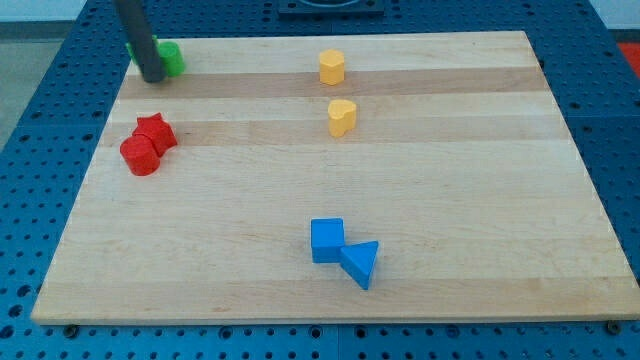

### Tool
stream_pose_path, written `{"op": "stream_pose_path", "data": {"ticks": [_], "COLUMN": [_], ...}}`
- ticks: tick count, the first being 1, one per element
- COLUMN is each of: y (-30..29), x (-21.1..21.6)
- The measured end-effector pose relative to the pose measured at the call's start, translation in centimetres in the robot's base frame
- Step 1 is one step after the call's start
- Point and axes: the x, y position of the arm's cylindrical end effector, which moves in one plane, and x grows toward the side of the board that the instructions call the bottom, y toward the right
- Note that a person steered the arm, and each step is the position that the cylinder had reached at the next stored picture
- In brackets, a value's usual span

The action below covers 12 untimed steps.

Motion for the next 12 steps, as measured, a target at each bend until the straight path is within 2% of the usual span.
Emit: {"op": "stream_pose_path", "data": {"ticks": [2,4,6,10,12], "y": [-3.2,-3.3,-3.3,-3.2,2.6], "x": [0.0,-0.7,-6.3,-8.3,-7.9]}}
